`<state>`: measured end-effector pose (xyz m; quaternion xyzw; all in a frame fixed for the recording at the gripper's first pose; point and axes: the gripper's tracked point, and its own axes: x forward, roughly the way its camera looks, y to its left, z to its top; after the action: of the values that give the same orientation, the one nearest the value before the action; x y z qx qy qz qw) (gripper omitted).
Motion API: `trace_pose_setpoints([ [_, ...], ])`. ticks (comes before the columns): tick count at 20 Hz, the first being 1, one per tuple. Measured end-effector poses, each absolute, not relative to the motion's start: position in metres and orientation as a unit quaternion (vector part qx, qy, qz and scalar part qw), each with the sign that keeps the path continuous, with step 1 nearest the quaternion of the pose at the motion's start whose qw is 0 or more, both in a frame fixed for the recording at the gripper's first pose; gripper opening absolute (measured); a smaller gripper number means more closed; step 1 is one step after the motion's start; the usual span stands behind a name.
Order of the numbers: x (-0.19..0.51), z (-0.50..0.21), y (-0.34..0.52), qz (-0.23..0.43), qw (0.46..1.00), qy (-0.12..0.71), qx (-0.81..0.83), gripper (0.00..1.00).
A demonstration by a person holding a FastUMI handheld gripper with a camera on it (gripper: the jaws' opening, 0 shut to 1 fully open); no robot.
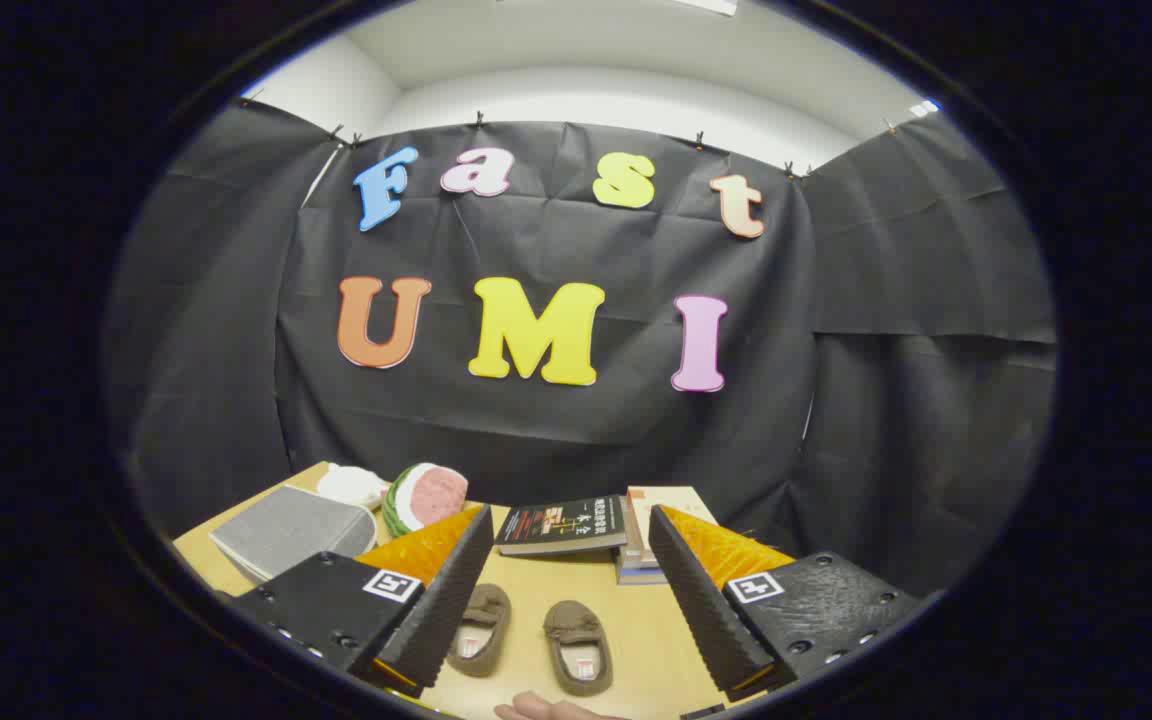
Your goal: Open the storage box then place both shoes into the box .Put the left shoe in first, then the right shoe, with the right side of both shoes facing outward in a uniform manner.
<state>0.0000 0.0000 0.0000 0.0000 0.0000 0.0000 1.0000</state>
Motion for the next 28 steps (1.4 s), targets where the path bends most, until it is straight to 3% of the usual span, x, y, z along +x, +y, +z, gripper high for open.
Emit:
trace_pose_setpoints([
  [17,-0.001,-0.011,0.021,0.006,1.000,0.025,0.012,0.95],
  [23,0.012,-0.049,0.039,0.028,0.997,0.070,0.013,0.95],
  [28,0.021,-0.093,0.071,0.085,0.984,0.150,0.046,0.95],
])
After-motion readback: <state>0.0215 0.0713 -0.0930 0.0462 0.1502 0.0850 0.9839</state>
